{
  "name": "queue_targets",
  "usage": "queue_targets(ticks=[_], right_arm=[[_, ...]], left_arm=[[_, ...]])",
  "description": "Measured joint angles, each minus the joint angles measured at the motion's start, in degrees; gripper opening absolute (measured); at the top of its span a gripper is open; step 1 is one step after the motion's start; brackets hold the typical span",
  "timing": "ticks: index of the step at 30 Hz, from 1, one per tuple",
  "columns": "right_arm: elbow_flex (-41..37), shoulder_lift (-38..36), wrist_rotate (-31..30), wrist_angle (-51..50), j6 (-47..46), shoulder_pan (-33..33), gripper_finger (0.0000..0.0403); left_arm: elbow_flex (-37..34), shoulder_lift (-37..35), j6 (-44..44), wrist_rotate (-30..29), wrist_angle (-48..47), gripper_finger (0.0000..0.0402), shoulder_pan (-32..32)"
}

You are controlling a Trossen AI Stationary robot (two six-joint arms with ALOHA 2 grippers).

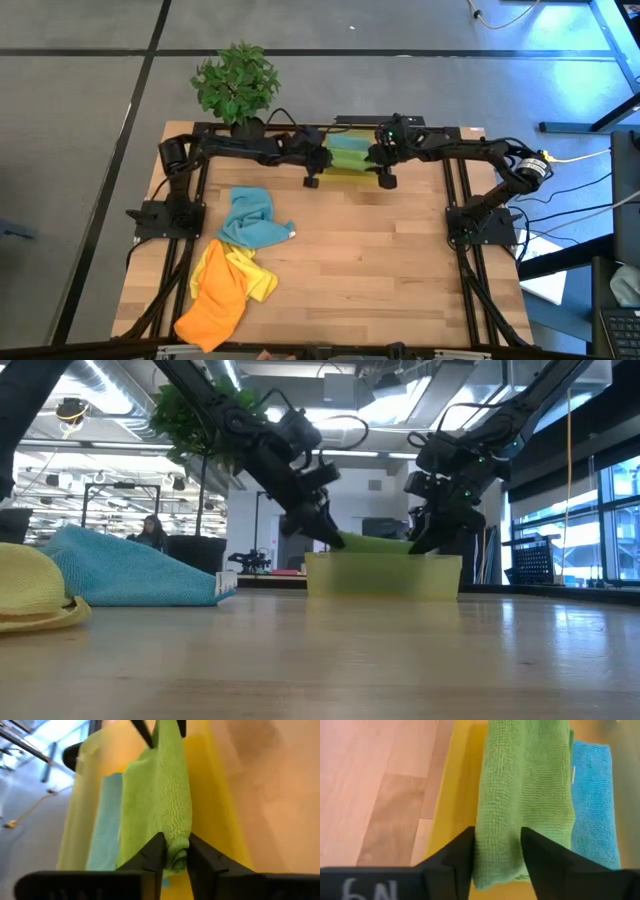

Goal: Fold microfiber towels
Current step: Put the folded green microfiber towel into the yellow bin, then fold the blue microfiber towel

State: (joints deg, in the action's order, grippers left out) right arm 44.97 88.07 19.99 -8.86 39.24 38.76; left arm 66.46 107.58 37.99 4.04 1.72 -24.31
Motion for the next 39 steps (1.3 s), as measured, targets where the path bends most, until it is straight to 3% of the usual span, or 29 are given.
queue_targets(ticks=[7,15,18,22,27,30,39], right_arm=[[0.0,0.0,0.5,-1.8,-0.2,0.0,0.0194],[0.1,-2.0,1.3,-5.5,-0.5,-0.1,0.0197],[0.1,-4.8,3.2,-5.5,-0.5,-0.2,0.0197],[0.1,-9.7,7.9,-3.6,-3.6,-0.2,0.0197],[-0.3,-14.3,21.8,1.8,-11.1,-2.0,0.0194],[-1.5,-15.8,25.2,5.5,-13.8,-5.6,0.0182],[-3.5,-16.7,23.4,8.6,-17.0,-21.1,0.0156]], left_arm=[[0.0,-2.6,-2.9,4.1,-5.7,0.0112,0.0],[0.0,-3.3,-8.0,4.5,-8.6,0.0117,0.0],[0.0,-5.5,-10.5,8.2,-8.1,0.0115,0.2],[0.0,-10.2,-17.5,13.9,-8.1,0.0114,1.1],[0.1,-14.0,-23.0,20.3,-8.6,0.0114,6.4],[0.1,-14.0,-24.6,18.0,-8.9,0.0114,11.9],[0.1,-14.0,-31.2,5.7,-10.0,0.0114,29.2]])
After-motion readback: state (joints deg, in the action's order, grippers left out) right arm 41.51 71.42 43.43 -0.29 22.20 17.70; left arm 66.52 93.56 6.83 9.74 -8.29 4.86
